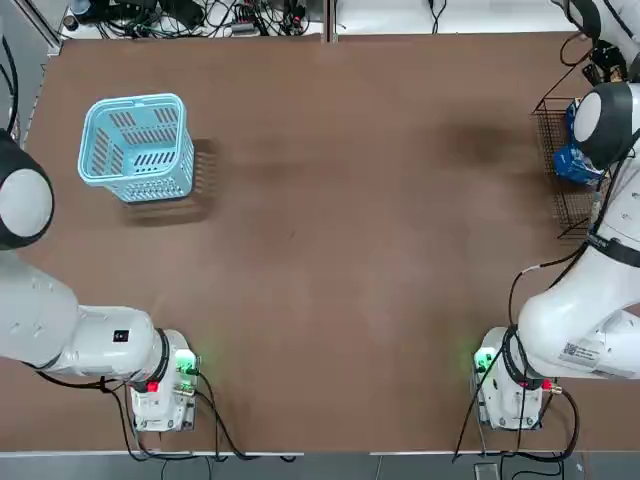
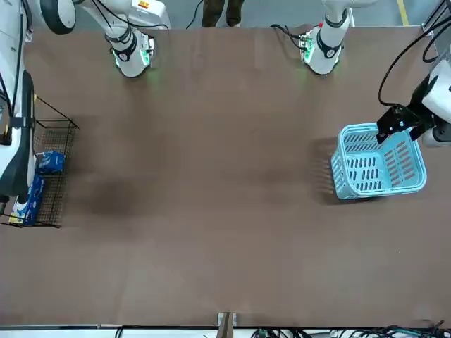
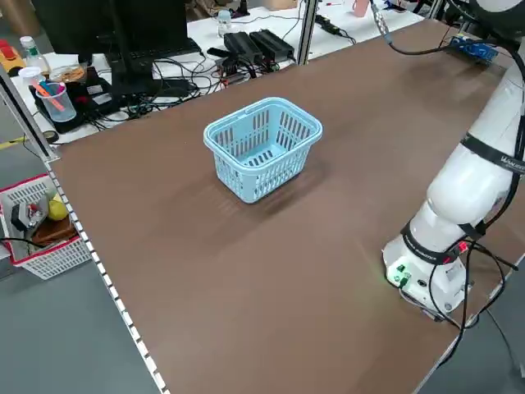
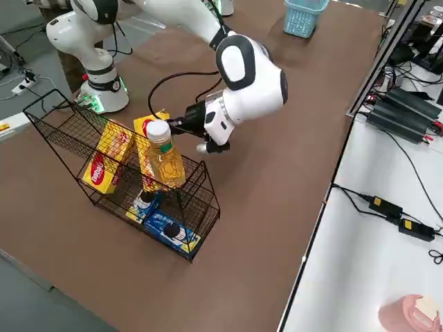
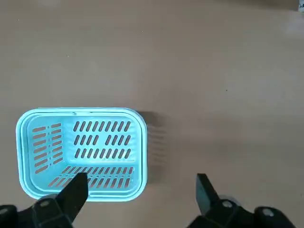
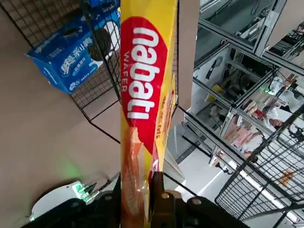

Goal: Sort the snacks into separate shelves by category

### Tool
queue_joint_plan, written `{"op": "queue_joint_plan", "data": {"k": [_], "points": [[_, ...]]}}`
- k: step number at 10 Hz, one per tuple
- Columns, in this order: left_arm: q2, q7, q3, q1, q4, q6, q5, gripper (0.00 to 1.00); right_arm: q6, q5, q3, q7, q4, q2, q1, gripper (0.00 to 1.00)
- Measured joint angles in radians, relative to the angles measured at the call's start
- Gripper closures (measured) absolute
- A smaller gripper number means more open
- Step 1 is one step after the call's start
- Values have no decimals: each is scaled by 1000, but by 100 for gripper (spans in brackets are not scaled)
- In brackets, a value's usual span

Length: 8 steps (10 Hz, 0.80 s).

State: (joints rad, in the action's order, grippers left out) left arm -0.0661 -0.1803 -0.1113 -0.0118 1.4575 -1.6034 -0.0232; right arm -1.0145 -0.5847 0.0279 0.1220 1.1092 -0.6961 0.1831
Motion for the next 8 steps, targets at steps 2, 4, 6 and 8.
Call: {"op": "queue_joint_plan", "data": {"k": [2, 4, 6, 8], "points": [[0, 0, 0, 0, 0, 0, 0, 0, -7, 0, 0, 0, 0, 0, 0, 68], [0, 0, 0, 0, 0, 0, 0, 0, -11, 0, 0, 0, -1, 0, 0, 67], [0, 0, 0, 0, 0, 0, 0, 0, -30, 0, 1, 0, -3, 0, 1, 65], [0, 0, 0, 0, 0, 0, 0, 0, -59, 0, 2, 0, -4, 0, 1, 61]]}}
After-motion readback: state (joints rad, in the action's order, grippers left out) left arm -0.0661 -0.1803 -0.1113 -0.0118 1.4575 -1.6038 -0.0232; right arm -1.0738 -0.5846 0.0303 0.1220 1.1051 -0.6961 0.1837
